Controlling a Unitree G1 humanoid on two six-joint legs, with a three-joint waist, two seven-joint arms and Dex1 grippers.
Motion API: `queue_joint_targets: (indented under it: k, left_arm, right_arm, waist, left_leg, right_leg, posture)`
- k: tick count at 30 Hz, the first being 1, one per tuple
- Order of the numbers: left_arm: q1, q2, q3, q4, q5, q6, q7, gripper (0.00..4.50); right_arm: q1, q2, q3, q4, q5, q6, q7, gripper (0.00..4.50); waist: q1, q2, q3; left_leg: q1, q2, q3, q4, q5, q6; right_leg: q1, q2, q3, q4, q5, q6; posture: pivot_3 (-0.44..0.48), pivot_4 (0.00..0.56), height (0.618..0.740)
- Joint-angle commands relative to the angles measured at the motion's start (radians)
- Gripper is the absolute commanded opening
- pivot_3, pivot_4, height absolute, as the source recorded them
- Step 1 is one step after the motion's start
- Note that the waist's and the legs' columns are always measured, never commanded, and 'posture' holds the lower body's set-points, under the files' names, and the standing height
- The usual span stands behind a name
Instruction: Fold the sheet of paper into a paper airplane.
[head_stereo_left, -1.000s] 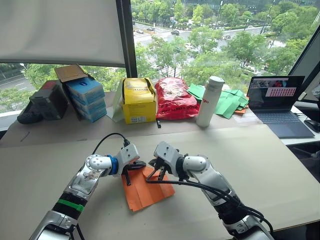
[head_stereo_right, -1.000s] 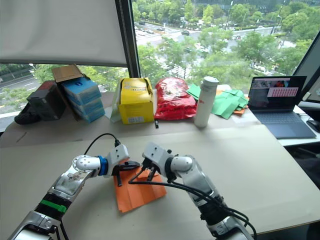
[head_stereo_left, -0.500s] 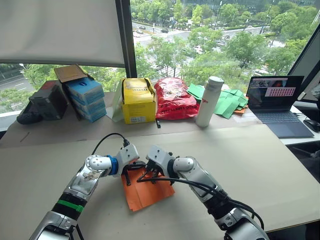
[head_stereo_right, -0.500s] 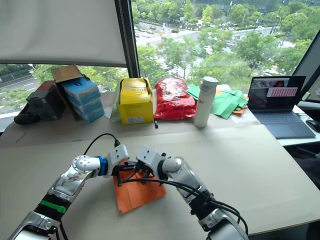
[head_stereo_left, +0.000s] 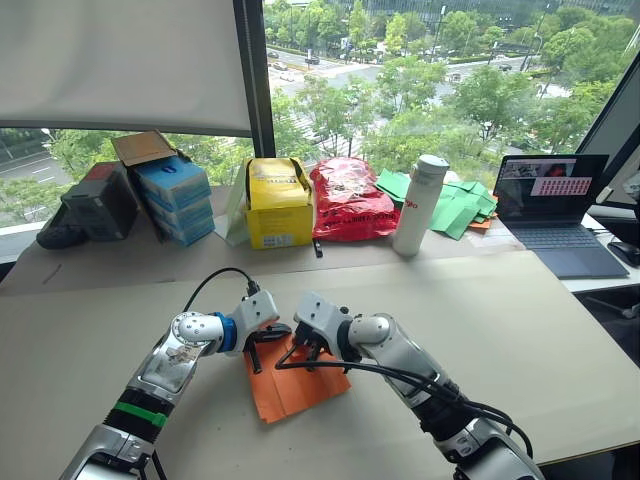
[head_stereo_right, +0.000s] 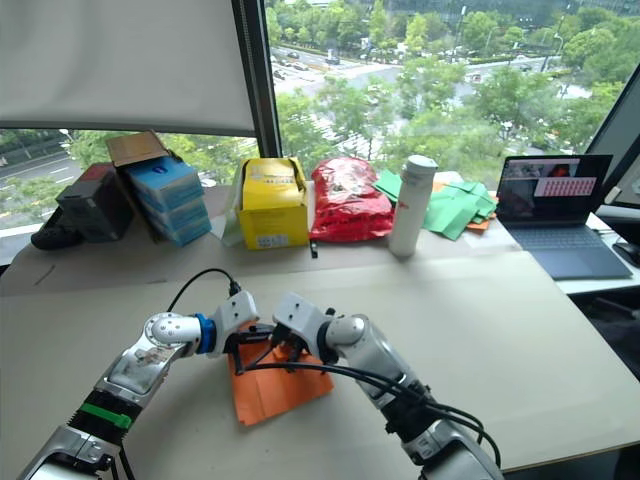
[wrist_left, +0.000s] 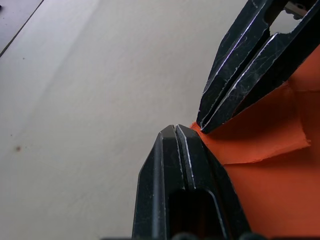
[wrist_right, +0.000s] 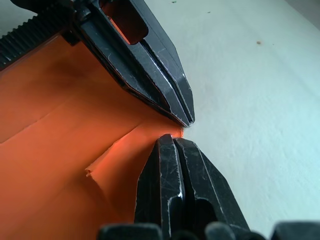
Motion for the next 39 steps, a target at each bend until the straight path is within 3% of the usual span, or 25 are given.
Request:
queue_joint_targets:
  k: [1,27,39]
  left_arm:
    - [0.017,0.002,-0.017,0.004,0.023,0.006,-0.001,0.00]
    - [0.005,-0.007,-0.017,0.015,0.033,0.001,-0.012,0.00]
    - [0.008,-0.007,-0.015,0.003,0.032,0.007,-0.012,0.00]
  right_arm:
    - [0.045,-0.035,0.023,0.016,0.001,0.076,0.015,0.03]
    - [0.177,-0.204,-0.023,-0.248,0.090,0.257,0.006,0.03]
    - [0.130,-0.128,-0.192,-0.414,0.264,0.085,0.020,0.03]
  waist:
    - [0.000,0.000,-0.001]
    - [0.006,0.000,-0.003]
    - [0.005,0.000,-0.002]
  left_leg:
    - [0.000,0.000,0.000,0.000,0.000,0.000]
    - [0.006,0.000,-0.001,0.000,-0.003,0.005]
    - [0.008,0.000,-0.001,-0.001,-0.003,0.005]
  right_leg:
    - [0.000,0.000,0.000,0.000,0.000,0.000]
    - [0.008,-0.001,0.000,-0.003,0.000,0.000]
    - [0.010,0.000,0.000,-0.004,0.000,0.001]
  posture:
    - [0.000,0.150,0.740]
    - [0.000,0.150,0.740]
    - [0.000,0.150,0.740]
